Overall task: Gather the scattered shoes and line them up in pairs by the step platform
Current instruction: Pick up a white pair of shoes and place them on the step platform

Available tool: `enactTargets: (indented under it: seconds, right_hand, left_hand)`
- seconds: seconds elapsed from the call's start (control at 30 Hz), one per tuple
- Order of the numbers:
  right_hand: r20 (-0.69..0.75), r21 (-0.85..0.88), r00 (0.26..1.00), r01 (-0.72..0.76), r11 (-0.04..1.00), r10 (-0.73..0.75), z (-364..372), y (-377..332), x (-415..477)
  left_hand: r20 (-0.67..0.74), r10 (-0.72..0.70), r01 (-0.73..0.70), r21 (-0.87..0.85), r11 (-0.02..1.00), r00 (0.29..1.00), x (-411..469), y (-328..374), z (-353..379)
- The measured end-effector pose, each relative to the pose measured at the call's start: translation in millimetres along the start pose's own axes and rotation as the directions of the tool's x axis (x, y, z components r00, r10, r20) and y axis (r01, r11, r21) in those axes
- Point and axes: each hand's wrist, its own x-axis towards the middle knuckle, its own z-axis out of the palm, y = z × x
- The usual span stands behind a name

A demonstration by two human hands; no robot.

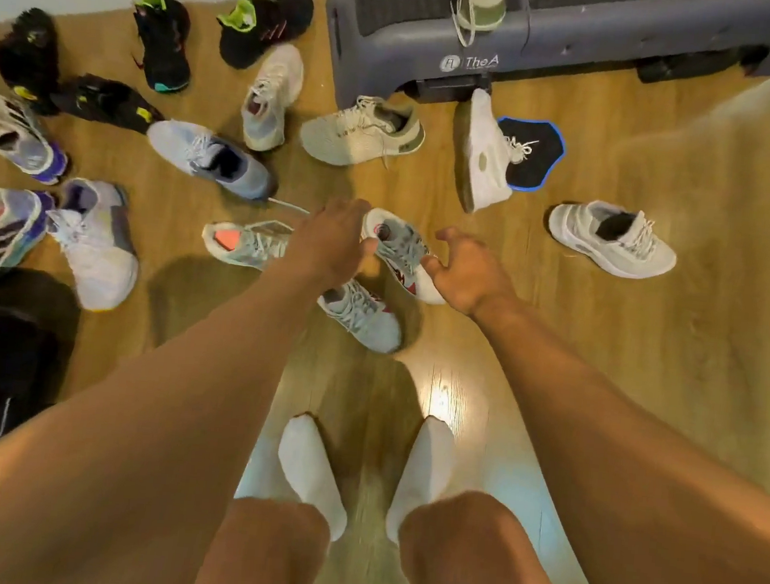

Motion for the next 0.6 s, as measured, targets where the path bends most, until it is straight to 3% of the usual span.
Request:
enactTargets:
  seconds: [0.27,0.6]
  right_hand:
    - [-0.027,-0.038,0.998,0.052,0.998,-0.053,130,56,139]
    - [-0.087,-0.154,0.995,0.037,0.987,-0.051,193,86,216]
  left_hand:
    - [0.027,0.048,-0.050,0.094,0.994,0.999,127,-70,142]
    - [0.048,0.228,-0.231,0.330,0.915,0.972,202,-86,198]
